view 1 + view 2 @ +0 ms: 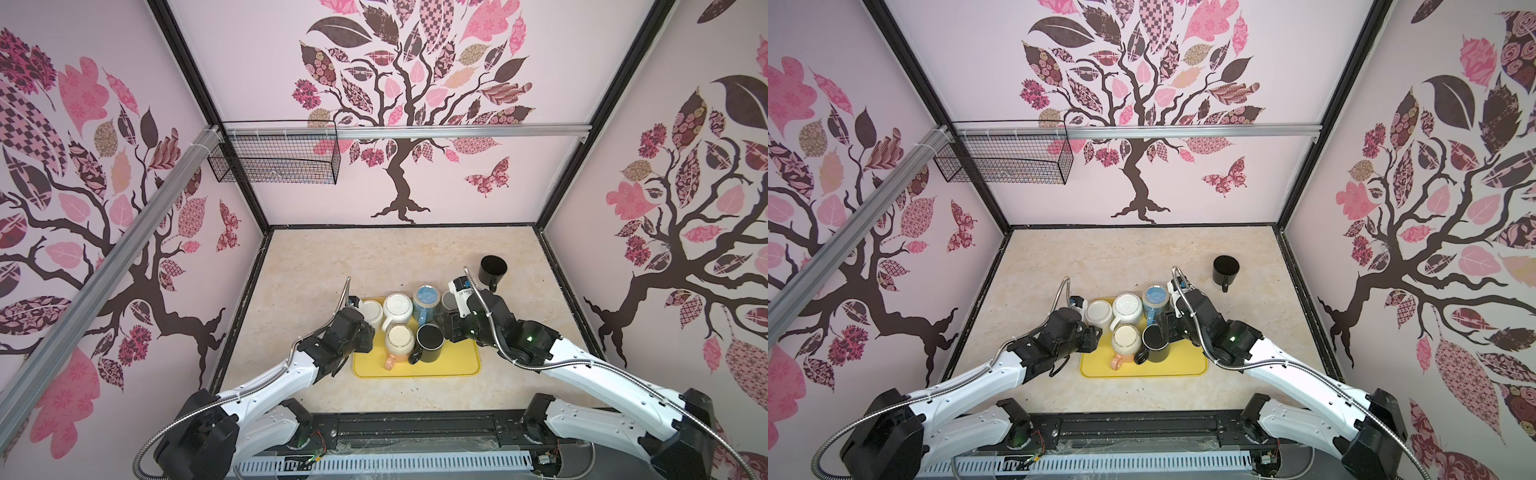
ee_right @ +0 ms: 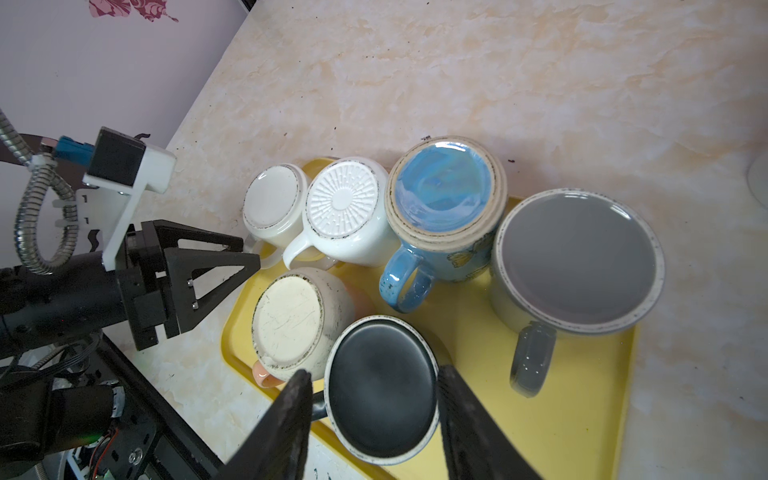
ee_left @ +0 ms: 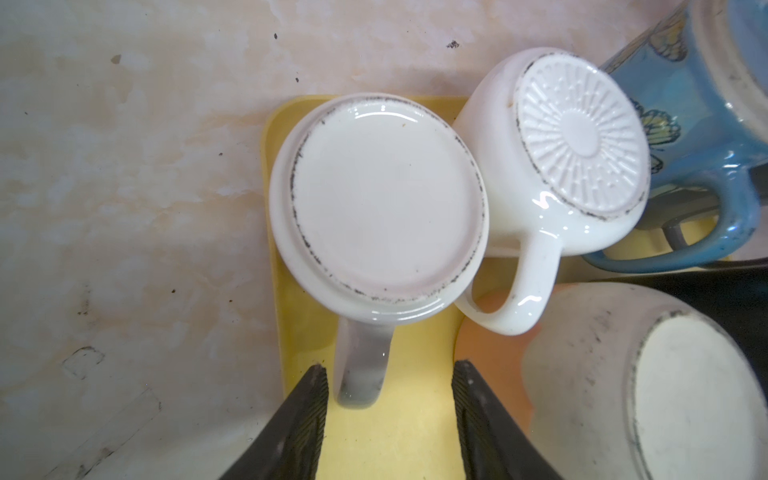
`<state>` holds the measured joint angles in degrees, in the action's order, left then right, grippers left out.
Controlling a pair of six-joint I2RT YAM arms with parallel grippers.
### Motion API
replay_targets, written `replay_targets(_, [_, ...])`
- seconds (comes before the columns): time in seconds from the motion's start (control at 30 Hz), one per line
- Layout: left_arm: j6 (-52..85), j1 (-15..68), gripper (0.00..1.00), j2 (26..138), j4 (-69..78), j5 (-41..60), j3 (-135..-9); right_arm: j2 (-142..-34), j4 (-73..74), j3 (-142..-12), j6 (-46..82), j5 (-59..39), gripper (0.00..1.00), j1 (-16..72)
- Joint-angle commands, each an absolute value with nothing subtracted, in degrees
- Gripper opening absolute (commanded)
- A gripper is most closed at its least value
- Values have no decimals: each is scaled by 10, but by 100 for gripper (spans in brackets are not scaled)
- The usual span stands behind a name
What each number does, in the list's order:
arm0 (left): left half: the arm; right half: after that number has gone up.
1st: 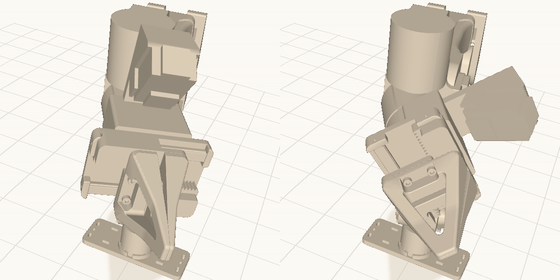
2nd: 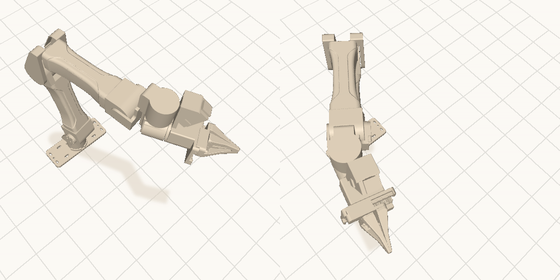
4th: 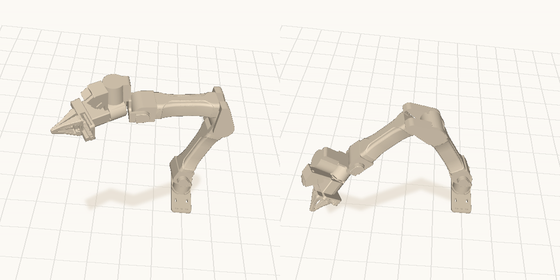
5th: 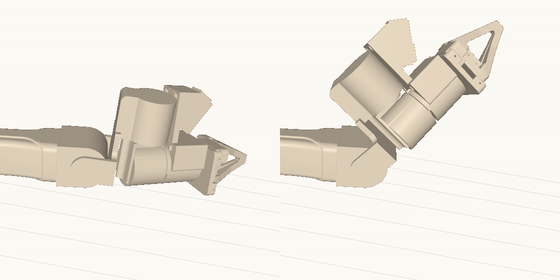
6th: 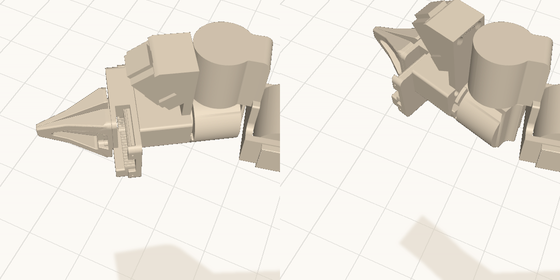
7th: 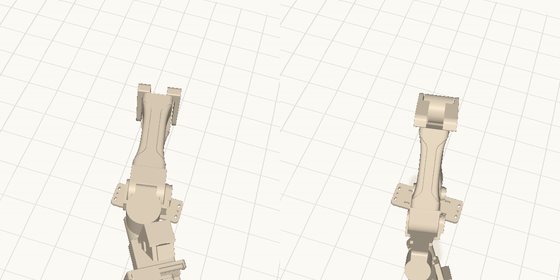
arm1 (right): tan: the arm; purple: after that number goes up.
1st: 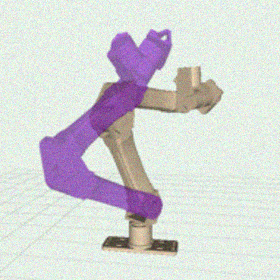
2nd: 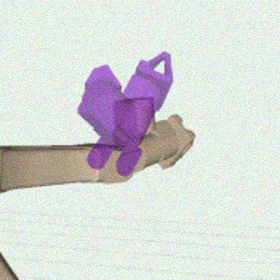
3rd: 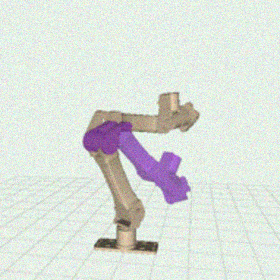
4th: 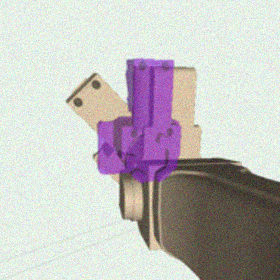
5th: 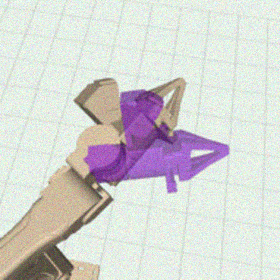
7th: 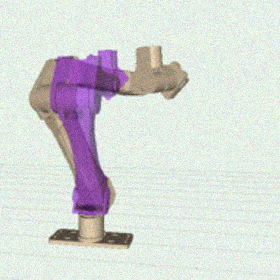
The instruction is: Turn the mug right side up
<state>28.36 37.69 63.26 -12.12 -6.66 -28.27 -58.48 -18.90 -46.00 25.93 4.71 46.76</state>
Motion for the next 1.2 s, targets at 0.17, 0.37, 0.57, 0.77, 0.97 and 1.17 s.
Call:
replay_targets(0.17, [257,375,51,662,-127,-97,-313,-574,-189,-460,254,63,52,467])
replay_targets(0.37, [245,374,45,686,-136,-120,-336,-581,-187,-458,246,71,52,467])
replay_targets(0.57, [242,375,41,713,-141,-123,-357,-580,-183,-453,244,72,52,468])
replay_targets(0.77, [238,375,39,727,-144,-127,-369,-574,-181,-448,243,73,52,467])
replay_targets(0.97, [232,375,37,736,-148,-132,-379,-569,-179,-446,238,76,52,467])
replay_targets(1.17, [229,375,34,749,-152,-142,-385,-561,-180,-442,236,79,52,468])
